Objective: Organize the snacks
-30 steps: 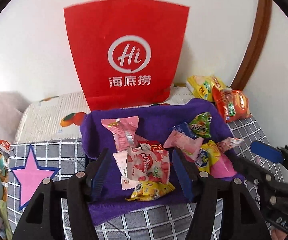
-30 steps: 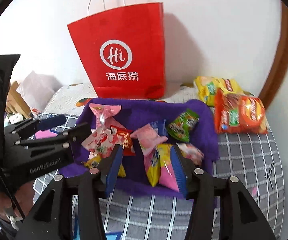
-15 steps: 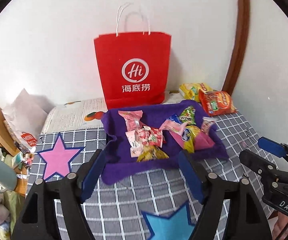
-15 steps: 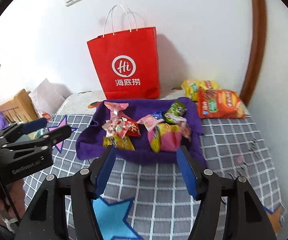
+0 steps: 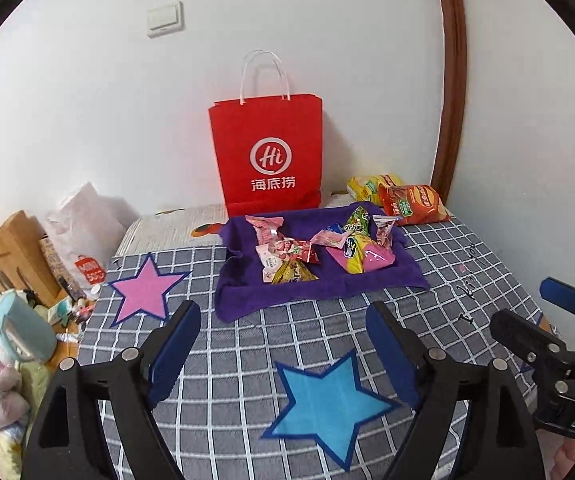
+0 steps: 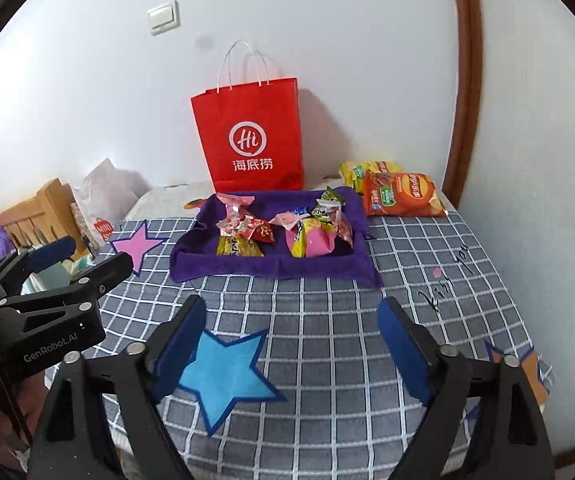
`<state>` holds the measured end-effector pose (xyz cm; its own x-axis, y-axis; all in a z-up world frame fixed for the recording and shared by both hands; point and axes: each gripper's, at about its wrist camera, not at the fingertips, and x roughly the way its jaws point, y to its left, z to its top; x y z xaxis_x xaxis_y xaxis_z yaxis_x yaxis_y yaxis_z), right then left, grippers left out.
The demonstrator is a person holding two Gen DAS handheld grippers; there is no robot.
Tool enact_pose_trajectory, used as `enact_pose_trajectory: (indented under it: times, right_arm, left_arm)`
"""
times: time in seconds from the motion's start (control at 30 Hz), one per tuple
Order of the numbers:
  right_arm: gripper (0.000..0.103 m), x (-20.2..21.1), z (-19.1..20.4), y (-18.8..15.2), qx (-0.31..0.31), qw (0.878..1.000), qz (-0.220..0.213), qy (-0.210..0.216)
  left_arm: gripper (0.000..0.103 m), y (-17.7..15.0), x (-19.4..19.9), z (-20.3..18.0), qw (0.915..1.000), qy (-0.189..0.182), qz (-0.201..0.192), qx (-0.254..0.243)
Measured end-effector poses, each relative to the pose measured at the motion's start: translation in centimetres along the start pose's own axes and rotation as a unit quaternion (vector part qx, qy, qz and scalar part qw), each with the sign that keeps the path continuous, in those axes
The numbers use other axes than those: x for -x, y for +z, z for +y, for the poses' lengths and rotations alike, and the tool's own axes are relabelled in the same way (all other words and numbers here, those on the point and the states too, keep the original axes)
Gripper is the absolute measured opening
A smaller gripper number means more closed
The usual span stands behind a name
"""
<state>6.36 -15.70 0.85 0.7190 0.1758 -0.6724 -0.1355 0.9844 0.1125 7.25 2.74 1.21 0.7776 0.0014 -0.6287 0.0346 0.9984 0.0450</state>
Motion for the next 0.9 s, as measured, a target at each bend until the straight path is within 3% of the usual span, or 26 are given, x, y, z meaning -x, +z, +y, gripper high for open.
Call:
enact_pose_trajectory:
  times: [0.17,0.27,0.9]
  right_arm:
    - [0.101,2.2,-0.1,-1.1,-0.005,1.0,-0.019,-0.001]
    - [0.102,3.0,-0.1,-1.5,0.0,1.0,-0.028,-0.009]
    - [0.102,4.3,-0.2,-1.9,0.005,0.999,-0.024,-0.026]
  left_arm:
    - [0.091,-0.8,2.4,-0.1,0.9997,-0.01,-0.018,0.011]
    - [0.102,-1.1,3.1,-0.8,0.9996,-0.01,-0.024,0.006]
    - [0.102,-1.6,3.9,-1.4,0.9996,-0.016,-0.022,0.012]
